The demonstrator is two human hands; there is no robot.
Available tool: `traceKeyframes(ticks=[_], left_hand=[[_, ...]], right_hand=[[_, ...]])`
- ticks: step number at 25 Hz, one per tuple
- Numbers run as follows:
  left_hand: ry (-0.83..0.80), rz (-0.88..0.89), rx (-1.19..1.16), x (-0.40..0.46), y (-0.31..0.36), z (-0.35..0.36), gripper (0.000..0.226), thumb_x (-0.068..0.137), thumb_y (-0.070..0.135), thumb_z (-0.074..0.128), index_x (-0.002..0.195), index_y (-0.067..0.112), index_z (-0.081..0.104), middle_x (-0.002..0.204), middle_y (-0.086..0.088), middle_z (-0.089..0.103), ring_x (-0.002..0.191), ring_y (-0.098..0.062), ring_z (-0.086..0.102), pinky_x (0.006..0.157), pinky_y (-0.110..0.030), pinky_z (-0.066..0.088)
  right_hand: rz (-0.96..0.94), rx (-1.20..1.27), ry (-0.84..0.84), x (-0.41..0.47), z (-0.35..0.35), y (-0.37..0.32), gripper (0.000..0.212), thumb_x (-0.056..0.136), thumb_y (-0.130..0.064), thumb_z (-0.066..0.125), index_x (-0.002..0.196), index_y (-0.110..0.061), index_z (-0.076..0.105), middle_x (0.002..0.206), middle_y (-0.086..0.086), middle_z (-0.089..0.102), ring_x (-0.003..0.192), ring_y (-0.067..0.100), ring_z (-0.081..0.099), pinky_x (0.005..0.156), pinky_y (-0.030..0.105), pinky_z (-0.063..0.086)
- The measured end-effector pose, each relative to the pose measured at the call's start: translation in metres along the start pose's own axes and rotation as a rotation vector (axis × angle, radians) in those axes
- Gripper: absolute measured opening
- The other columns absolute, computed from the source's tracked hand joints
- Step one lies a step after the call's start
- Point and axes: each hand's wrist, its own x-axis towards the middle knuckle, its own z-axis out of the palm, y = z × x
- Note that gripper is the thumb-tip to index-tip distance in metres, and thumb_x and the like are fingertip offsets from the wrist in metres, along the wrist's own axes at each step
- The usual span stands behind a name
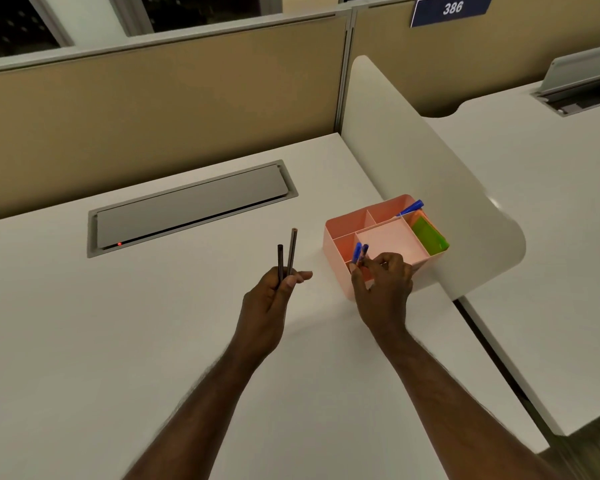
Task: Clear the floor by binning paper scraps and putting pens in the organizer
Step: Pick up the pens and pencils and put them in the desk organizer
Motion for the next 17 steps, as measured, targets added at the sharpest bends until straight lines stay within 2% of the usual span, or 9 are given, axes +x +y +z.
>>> traceKeyframes(ticks=[3,6,7,9,10,12,14,17], left_hand=[[0.008,0.048,-0.001,0.016,0.016,0.01,0.02,0.097,0.027,0.041,0.099,0.022,0.06,0.112,0.007,0.07,0.11,-0.001,0.059,0.091,-0.007,0.042],[-0.018,0.099,0.027,0.029,0.03,0.021,0.018,0.098,0.026,0.041,0.099,0.027,0.059,0.112,0.006,0.069,0.11,-0.001,0.059,0.09,-0.006,0.042],[-0.038,0.118,0.039,0.032,0.033,0.024,0.018,0.098,0.026,0.041,0.098,0.031,0.059,0.11,0.009,0.069,0.109,0.001,0.059,0.089,-0.006,0.042],[-0.08,0.132,0.08,0.035,0.035,0.028,0.019,0.097,0.028,0.043,0.095,0.04,0.058,0.099,0.02,0.069,0.098,0.005,0.061,0.083,-0.008,0.044],[-0.099,0.128,0.103,0.035,0.035,0.03,0.018,0.097,0.029,0.044,0.094,0.041,0.058,0.086,0.027,0.067,0.085,0.007,0.061,0.075,-0.009,0.045],[-0.119,0.131,0.148,0.034,0.034,0.032,0.016,0.097,0.029,0.045,0.097,0.035,0.059,0.068,0.03,0.06,0.062,0.003,0.052,0.059,-0.011,0.038],[-0.141,0.159,0.179,0.033,0.034,0.033,0.019,0.098,0.026,0.044,0.106,0.022,0.061,0.064,0.03,0.058,0.058,0.003,0.049,0.055,-0.011,0.034],[-0.165,0.175,0.199,0.032,0.036,0.032,0.024,0.097,0.024,0.046,0.117,0.018,0.059,0.069,0.033,0.06,0.069,0.016,0.052,0.063,-0.006,0.039]], right_hand=[[0.031,0.079,-0.019,-0.003,-0.006,0.002,0.035,0.08,-0.03,0.071,0.107,-0.01,0.065,0.114,0.016,0.058,0.106,0.031,0.05,0.088,0.051,0.05],[0.007,0.263,0.098,-0.005,-0.025,-0.007,0.037,0.083,-0.028,0.067,0.115,-0.012,0.059,0.115,0.015,0.056,0.111,0.029,0.049,0.092,0.049,0.051],[-0.032,0.352,0.137,-0.004,-0.034,-0.016,0.035,0.084,-0.027,0.064,0.115,-0.011,0.058,0.114,0.015,0.056,0.111,0.027,0.05,0.091,0.044,0.052],[-0.117,0.517,0.135,0.003,-0.055,-0.038,0.032,0.086,-0.027,0.06,0.112,-0.009,0.059,0.109,0.011,0.059,0.102,0.019,0.054,0.086,0.021,0.052],[-0.146,0.584,0.069,0.008,-0.065,-0.05,0.031,0.085,-0.029,0.059,0.11,-0.011,0.059,0.107,0.006,0.059,0.096,0.011,0.055,0.079,0.01,0.048],[-0.18,0.644,-0.167,0.02,-0.082,-0.067,0.028,0.082,-0.036,0.061,0.106,-0.02,0.059,0.101,-0.004,0.058,0.086,0.005,0.054,0.07,0.001,0.042],[-0.226,0.589,-0.381,0.031,-0.09,-0.075,0.02,0.082,-0.034,0.067,0.099,-0.025,0.061,0.096,-0.006,0.06,0.083,0.007,0.056,0.068,0.001,0.042],[-0.269,0.516,-0.479,0.04,-0.095,-0.076,0.007,0.085,-0.025,0.066,0.086,-0.026,0.06,0.081,-0.016,0.057,0.077,-0.004,0.056,0.069,-0.004,0.038]])
